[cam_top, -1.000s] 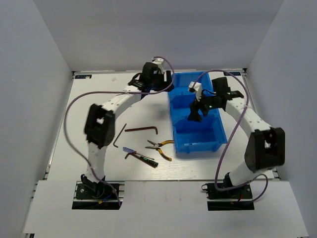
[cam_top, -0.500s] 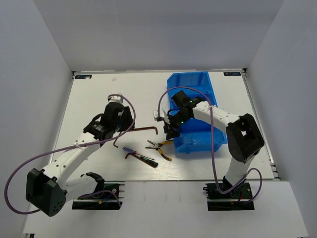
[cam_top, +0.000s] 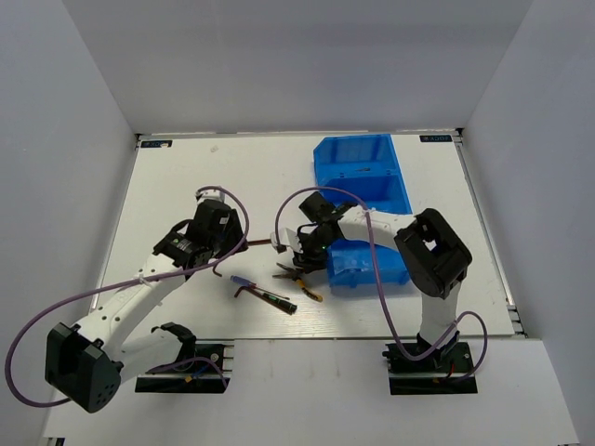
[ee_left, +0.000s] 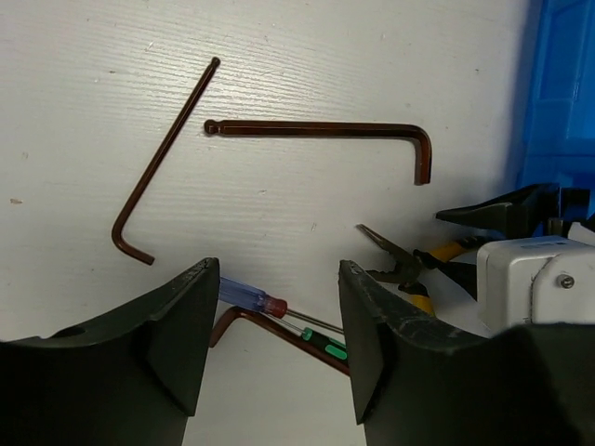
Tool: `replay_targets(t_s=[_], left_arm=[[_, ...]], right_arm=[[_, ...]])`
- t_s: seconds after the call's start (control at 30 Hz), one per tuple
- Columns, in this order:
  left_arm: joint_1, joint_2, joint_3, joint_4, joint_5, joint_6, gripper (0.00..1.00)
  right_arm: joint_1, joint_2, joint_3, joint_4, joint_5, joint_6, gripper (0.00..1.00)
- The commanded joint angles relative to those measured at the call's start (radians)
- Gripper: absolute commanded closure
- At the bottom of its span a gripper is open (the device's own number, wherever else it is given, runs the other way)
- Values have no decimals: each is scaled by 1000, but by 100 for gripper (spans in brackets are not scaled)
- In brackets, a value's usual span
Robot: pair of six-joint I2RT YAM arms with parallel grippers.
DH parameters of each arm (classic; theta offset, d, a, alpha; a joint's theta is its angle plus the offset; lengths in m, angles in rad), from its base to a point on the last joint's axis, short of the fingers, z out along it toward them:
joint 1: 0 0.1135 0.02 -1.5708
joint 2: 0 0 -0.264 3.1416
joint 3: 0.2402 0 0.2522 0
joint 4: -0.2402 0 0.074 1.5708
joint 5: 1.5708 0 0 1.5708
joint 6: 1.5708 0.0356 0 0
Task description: Sort the tools into containers
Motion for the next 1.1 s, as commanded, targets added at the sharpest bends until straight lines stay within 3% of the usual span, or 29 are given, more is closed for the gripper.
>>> replay_targets(t_s=[0.0,0.13,0.17,0.2,0.27,0.47,0.6,0.67,0.9,1.07], left_arm=[[-1,-44,16,-41,2,-19,35],[-1,-81,7,-67,-7,-30,35],[-1,-90,7,-79,-17,-41,35],[-1,-108,-2,-79,-17,-41,35],[-1,-128,-14,-107,-17,-64,35],[-1,-220,-88,-107,54,-108,39],[-1,-219,-135,-82,97,-177,44],[-1,-195,-135,-93,97,-189,48],[-11,-69,-105,-117,108,-268,68],[-11,-46,-128,-108,108,-346,71]], right_arm=[[19,36,-3,81,88,21,47],[36,56,-19,83,115,6,63],[42,56,-25,83,113,-3,71],[45,51,-36,84,115,-5,87],[57,48,-56,98,118,1,100],[83,45,13,39,12,69,100],[85,30,239,-49,-176,214,100],[82,29,342,-16,-177,280,100],[36,48,488,67,219,338,100],[-111,71,563,138,450,252,100]])
